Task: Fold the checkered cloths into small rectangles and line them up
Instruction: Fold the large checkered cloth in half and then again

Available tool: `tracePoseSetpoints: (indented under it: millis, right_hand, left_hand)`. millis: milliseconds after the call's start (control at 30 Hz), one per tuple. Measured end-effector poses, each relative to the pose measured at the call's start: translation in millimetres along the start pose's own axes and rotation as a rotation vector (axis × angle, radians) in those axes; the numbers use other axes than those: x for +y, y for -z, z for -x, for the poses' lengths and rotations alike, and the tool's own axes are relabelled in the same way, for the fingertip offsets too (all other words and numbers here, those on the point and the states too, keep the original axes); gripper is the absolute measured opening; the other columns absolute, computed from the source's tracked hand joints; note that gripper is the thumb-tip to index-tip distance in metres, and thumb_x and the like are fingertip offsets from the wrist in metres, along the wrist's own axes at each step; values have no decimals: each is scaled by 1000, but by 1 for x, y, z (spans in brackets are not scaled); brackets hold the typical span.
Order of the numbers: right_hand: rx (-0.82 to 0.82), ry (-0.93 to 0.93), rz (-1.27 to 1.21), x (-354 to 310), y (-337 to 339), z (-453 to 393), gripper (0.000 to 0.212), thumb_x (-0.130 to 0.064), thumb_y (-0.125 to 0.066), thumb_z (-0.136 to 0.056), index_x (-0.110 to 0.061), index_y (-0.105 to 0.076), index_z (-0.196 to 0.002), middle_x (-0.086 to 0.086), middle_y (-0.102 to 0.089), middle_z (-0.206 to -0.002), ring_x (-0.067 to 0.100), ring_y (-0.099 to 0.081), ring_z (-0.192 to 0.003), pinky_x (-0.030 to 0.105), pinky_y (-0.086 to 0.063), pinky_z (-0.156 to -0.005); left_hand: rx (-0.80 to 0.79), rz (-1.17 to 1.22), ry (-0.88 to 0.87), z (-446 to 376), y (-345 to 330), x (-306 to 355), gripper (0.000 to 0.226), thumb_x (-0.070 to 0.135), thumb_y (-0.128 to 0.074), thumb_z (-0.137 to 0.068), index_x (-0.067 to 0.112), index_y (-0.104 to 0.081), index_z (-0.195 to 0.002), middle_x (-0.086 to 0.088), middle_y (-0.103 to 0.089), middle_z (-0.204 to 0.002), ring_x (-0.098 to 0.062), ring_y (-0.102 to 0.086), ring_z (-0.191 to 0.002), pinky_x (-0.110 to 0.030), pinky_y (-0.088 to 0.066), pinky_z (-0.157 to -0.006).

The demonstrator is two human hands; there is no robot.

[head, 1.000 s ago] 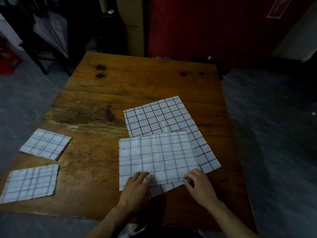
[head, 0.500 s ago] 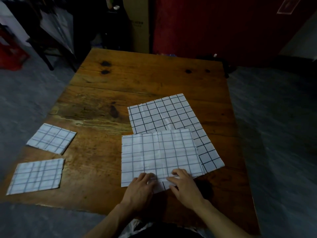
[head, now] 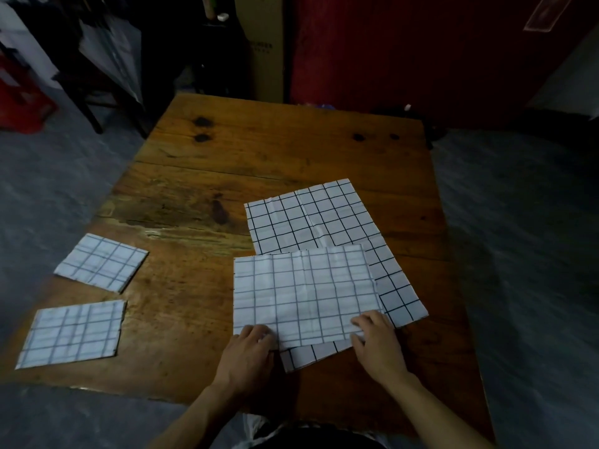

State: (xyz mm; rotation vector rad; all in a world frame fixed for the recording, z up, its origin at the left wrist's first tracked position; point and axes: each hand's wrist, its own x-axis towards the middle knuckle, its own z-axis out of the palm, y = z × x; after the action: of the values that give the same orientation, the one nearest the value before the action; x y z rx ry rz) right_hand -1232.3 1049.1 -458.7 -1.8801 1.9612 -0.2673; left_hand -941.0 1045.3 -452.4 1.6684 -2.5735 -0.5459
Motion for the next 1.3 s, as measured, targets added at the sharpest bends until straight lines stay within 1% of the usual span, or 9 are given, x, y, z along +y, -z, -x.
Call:
tracePoseSetpoints:
  millis: [100, 300, 533, 733, 867, 1067, 1167, 1233, 1300]
  right_hand:
    - [10, 28, 2, -10, 4, -11, 32, -30, -57, -93, -21, -59, -124, -7, -49, -122, 8, -41, -114, 25, -41, -98]
    - [-108, 218, 1, -38, 4, -31, 39, -27, -55, -95, -23, -52, -134, -5, -44, -138, 12, -36, -130, 25, -30, -109]
    - [-248, 294, 98, -58, -4, -52, 72, -11, -58, -92, -28, -23, -152, -5, -13, -162, 14, -4, -149, 30, -6, -119]
    - [-367, 260, 227, -41, 2, -70, 94, -45, -65, -86, -36, 0, -154, -3, 21, -160, 19, 20, -147, 42, 3, -119]
    - [-383, 208, 276, -17, 7, -80, 96, -61, -54, -87, -35, 13, -152, 0, 33, -154, 23, 27, -145, 44, 8, -117]
    - [-341, 49, 238, 2, 17, -86, 90, -61, -45, -92, -29, 14, -153, 5, 26, -158, 25, 24, -146, 47, 5, -119]
    - [-293, 39, 178, -7, 17, -83, 83, -53, -47, -94, -26, 4, -154, 4, 17, -162, 24, 17, -148, 48, -3, -121]
    - [-246, 108, 133, -19, 15, -76, 74, -44, -51, -95, -27, -10, -154, 0, 8, -163, 20, 10, -149, 46, -11, -121]
    - [-252, 214, 105, -33, 10, -66, 64, -36, -52, -96, -27, -22, -152, -3, 1, -163, 16, 7, -149, 42, -10, -122]
  left_hand:
    - [16, -6, 22, -14, 10, 4, 27, 30, -44, -86, 20, -66, -98, 2, -64, -111, -22, -60, -92, -35, -52, -65]
    - [-29, 6, -12, -47, 27, 23, 42, 20, -53, -92, 19, -50, -134, 0, -47, -144, -21, -42, -129, -36, -43, -101]
    - [-129, -134, -118, -79, 28, 36, 59, 12, -58, -89, 17, -39, -145, -2, -34, -154, -23, -31, -137, -37, -37, -105]
    - [-273, -146, -28, -83, 28, 8, 88, 29, -66, -87, 30, -9, -154, 2, 0, -164, -24, -1, -150, -42, -22, -120]
    - [-275, -110, 136, -78, 35, -13, 94, 34, -67, -87, 30, -2, -155, 1, 9, -164, -28, 8, -150, -46, -15, -121]
    - [-290, -57, 278, -72, 40, -27, 91, 54, -57, -90, 28, 1, -155, -4, 14, -164, -31, 11, -150, -48, -10, -121]
    - [-200, -65, 248, -73, 43, -15, 80, 49, -57, -90, 25, -14, -153, -5, -2, -163, -28, -2, -150, -44, -15, -119]
    - [-103, -56, 169, -73, 42, -3, 63, 41, -55, -92, 26, -29, -147, -2, -19, -159, -24, -15, -146, -40, -23, -115]
    - [-88, -38, 82, -70, 35, 8, 59, 35, -53, -93, 26, -31, -147, -1, -22, -159, -23, -16, -147, -40, -24, -116]
